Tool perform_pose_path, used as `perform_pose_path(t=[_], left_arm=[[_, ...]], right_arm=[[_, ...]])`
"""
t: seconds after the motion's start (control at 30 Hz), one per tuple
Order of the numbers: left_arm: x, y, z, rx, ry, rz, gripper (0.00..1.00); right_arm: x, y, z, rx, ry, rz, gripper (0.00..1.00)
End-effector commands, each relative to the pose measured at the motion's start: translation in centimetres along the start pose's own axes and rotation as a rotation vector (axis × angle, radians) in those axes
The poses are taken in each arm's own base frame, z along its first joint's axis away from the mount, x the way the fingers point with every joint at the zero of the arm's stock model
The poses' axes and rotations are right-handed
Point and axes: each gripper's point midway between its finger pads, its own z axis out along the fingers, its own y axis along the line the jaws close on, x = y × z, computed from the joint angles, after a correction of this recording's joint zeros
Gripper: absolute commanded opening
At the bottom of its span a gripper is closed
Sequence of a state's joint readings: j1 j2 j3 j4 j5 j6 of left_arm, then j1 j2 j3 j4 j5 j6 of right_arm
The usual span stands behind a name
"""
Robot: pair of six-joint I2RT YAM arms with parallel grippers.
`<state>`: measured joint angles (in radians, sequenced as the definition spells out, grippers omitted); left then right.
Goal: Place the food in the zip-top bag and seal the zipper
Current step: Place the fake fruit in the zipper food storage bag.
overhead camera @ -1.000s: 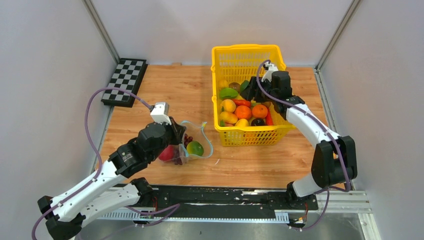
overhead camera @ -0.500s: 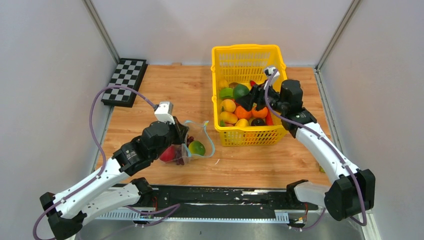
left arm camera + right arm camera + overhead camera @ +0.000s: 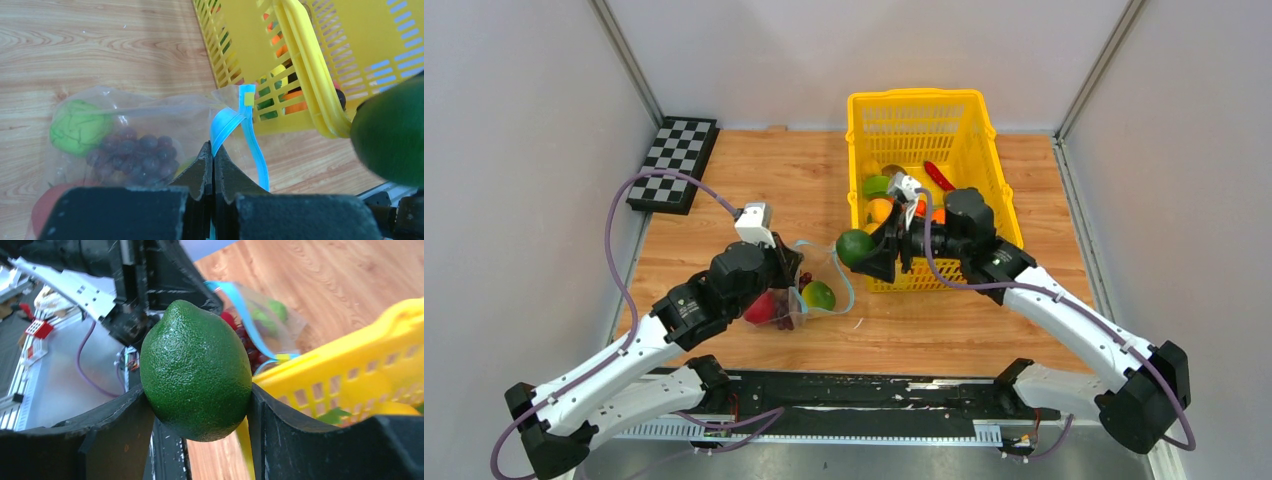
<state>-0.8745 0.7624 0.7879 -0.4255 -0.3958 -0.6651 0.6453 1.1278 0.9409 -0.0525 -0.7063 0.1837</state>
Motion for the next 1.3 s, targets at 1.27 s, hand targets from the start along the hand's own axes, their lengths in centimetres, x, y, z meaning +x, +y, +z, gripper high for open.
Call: perform_pose_path(t=[1.27], left_arm=[[-3.6,-3.8,-2.3,0.148,-0.020,-0.032,0.00]], right_arm=[[5.5,1.6,8.1,0.468,0.291,-0.357,0.49]])
